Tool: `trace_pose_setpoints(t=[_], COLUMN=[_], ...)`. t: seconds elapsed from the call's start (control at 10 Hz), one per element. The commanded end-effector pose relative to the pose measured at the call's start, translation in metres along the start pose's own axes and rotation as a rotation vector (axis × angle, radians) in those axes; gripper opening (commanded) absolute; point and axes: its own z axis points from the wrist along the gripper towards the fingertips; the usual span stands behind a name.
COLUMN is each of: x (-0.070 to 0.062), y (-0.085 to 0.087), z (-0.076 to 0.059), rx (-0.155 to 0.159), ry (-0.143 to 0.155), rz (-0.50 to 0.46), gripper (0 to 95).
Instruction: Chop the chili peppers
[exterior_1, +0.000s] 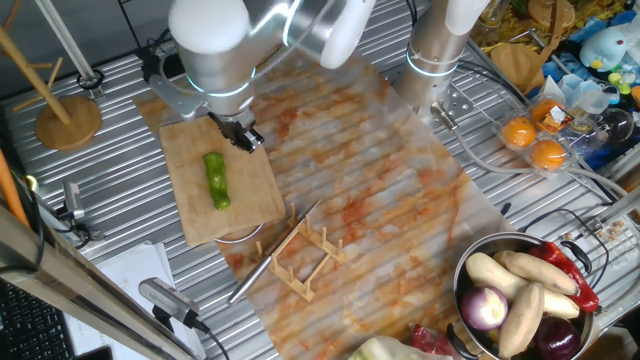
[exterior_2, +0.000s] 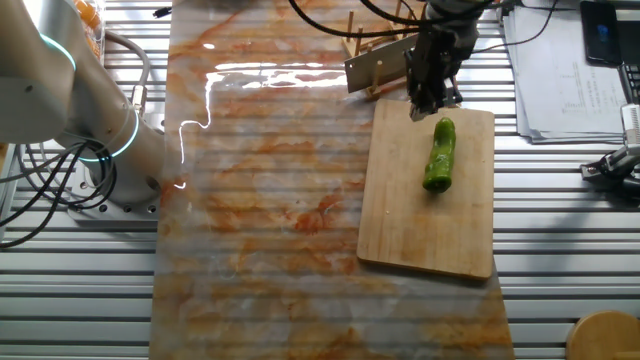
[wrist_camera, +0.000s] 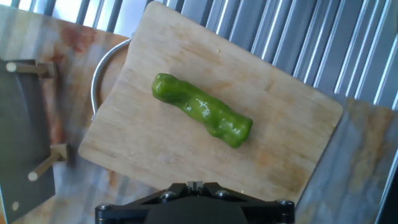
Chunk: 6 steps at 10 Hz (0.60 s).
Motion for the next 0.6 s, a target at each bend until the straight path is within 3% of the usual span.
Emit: trace_pose_setpoints(t=[0.1, 0.4, 0.6], x=[-0.0006, -0.0008, -0.0008], y=[-0.0002, -0.0003, -0.0003], z=[0.0002, 0.0003, 0.0003], rx=[-0.039, -0.033, -0.030], ry=[0.005, 0.000, -0.004], rz=[-0.016, -0.011, -0.151], gripper=[0.0, 0.0, 0.0])
